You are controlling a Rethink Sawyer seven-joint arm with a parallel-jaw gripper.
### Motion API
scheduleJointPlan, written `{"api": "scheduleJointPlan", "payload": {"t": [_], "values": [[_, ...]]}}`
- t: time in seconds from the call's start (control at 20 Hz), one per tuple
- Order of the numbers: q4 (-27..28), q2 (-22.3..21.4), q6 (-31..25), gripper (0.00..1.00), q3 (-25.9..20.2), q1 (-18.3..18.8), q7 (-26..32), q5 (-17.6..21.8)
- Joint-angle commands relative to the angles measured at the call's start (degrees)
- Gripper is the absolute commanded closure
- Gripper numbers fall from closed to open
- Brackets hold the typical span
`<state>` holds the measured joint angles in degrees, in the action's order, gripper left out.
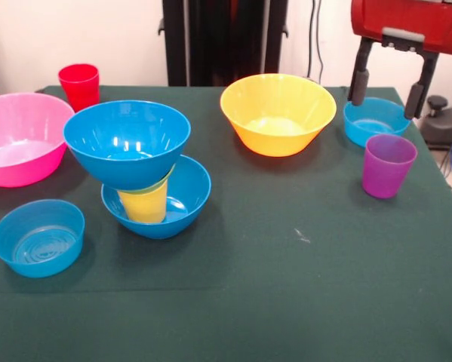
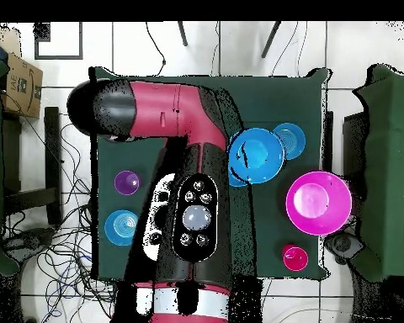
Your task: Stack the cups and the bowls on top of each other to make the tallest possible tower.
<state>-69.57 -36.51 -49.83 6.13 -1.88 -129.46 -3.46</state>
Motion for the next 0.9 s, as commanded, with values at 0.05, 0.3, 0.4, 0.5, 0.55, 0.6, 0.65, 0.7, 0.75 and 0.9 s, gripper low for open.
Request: {"api": "scheduleJointPlan", "payload": {"t": [0.05,0.3,0.4,0.5,0.55,0.6,0.65,0.7,0.75,0.9], "values": [[-8.1,1.2,1.9,0.0,-7.7,-0.1,9.5,4.6],[-8.1,1.1,1.8,0.0,-7.6,-0.5,7.5,5.3],[-8.1,1.2,1.9,0.0,-7.6,-0.5,7.2,5.5],[-8.4,1.3,2.3,0.0,-7.6,-0.5,7.2,5.8],[-8.5,1.4,2.6,0.0,-7.5,-0.5,7.1,6.0],[-8.6,1.5,2.9,0.0,-7.4,-0.5,6.9,6.3],[-8.7,1.7,3.2,0.0,-7.3,-0.6,6.8,6.6],[-9.0,1.7,3.6,0.0,-7.3,-0.5,6.7,6.8],[-9.2,1.8,4.0,0.0,-7.3,-0.5,6.6,7.0],[-10.5,2.1,5.7,0.0,-7.4,-0.3,6.4,7.5]]}}
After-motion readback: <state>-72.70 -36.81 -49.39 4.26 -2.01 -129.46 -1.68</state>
